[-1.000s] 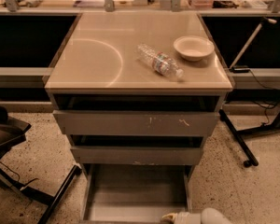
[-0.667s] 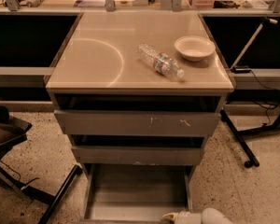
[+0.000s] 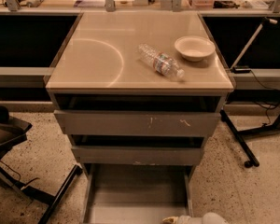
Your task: Open bottom drawer
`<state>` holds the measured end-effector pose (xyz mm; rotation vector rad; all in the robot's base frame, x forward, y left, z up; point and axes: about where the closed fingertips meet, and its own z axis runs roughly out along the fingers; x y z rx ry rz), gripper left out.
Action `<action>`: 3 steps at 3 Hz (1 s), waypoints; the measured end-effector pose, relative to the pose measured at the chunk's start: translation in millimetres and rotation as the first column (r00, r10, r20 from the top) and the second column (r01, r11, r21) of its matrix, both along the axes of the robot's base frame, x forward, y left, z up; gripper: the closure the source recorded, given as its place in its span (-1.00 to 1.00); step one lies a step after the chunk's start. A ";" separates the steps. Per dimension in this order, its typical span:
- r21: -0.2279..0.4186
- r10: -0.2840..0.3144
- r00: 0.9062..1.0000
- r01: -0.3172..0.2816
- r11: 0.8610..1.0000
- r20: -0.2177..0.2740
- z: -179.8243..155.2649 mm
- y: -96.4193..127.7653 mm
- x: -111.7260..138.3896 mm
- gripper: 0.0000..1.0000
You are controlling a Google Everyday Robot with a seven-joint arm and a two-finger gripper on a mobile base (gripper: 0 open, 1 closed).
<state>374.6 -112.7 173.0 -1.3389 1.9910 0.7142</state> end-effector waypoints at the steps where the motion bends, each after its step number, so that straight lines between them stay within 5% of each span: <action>1: 0.007 0.006 1.000 -0.006 1.000 0.001 -2.8 2.5 -17.0 1.00; 2: 0.007 0.006 1.000 -0.006 1.000 0.001 0.1 1.2 -19.8 1.00; 3: 0.007 0.006 1.000 -0.006 1.000 0.001 0.1 1.2 -19.8 0.62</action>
Offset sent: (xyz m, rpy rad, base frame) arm -0.4012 0.0179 -0.0817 0.1491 -0.0088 0.0877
